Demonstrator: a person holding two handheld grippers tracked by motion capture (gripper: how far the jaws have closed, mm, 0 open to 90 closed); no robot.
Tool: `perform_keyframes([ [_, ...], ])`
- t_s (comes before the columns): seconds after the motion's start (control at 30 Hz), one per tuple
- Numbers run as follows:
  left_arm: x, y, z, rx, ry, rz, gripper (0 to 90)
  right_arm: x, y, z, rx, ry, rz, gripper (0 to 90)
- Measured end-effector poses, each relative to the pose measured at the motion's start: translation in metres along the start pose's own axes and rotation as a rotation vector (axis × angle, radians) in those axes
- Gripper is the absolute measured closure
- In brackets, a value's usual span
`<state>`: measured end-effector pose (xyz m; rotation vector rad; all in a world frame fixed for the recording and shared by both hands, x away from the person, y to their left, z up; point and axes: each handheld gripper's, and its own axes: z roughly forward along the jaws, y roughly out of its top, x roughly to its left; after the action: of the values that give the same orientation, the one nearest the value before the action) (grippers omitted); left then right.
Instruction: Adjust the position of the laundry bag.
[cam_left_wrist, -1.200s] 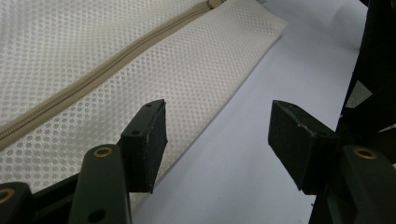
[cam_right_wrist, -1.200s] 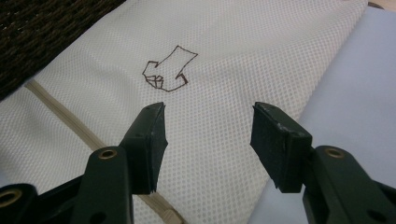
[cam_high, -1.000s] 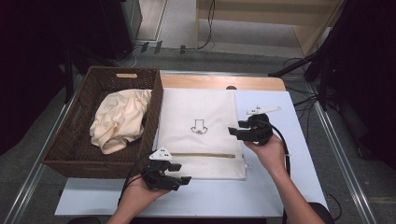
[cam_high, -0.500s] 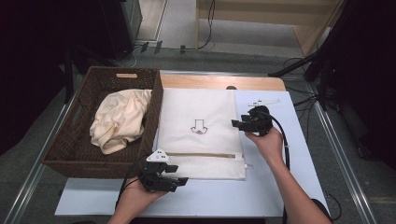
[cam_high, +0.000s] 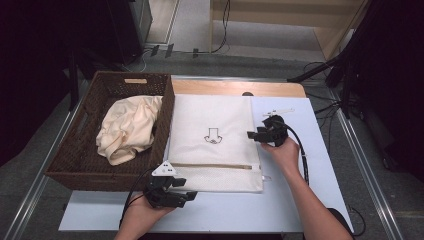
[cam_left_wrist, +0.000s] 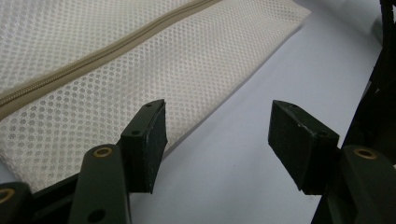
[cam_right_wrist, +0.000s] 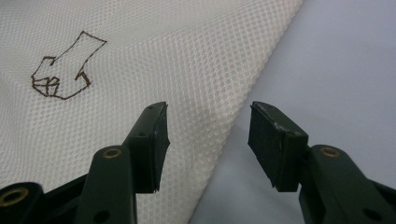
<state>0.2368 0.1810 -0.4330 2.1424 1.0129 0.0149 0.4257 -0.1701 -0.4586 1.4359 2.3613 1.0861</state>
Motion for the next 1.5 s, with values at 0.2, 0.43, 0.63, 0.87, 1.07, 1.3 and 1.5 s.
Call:
perform_keyframes([
  [0.2, 0.000, -0.003, -0.002, -0.001, 0.010, -0.009, 37.5, -0.001, 0.000, 0.010, -0.004, -0.019, 0.017, 50.9],
  [0.43, 0.002, -0.005, -0.005, -0.007, 0.017, -0.017, 37.7, 0.004, 0.000, 0.019, 0.001, -0.041, -0.009, 59.1],
  [0.63, 0.001, -0.006, -0.004, -0.007, 0.021, -0.016, 37.7, 0.009, 0.000, 0.021, 0.014, -0.041, 0.001, 76.2],
  [0.87, 0.002, -0.007, -0.006, -0.010, 0.027, -0.021, 37.8, 0.007, 0.003, 0.019, 0.047, -0.020, 0.027, 87.1],
  [1.07, 0.003, -0.008, -0.008, -0.023, 0.038, -0.021, 38.2, 0.000, 0.004, 0.014, 0.062, -0.002, 0.039, 87.3],
  [1.3, 0.003, -0.010, -0.007, -0.030, 0.069, -0.029, 38.3, -0.013, 0.005, -0.002, 0.061, 0.010, 0.027, 87.2],
  [1.5, 0.003, -0.011, -0.002, -0.018, 0.092, -0.020, 38.1, -0.024, 0.003, -0.012, 0.068, 0.007, 0.034, 87.2],
])
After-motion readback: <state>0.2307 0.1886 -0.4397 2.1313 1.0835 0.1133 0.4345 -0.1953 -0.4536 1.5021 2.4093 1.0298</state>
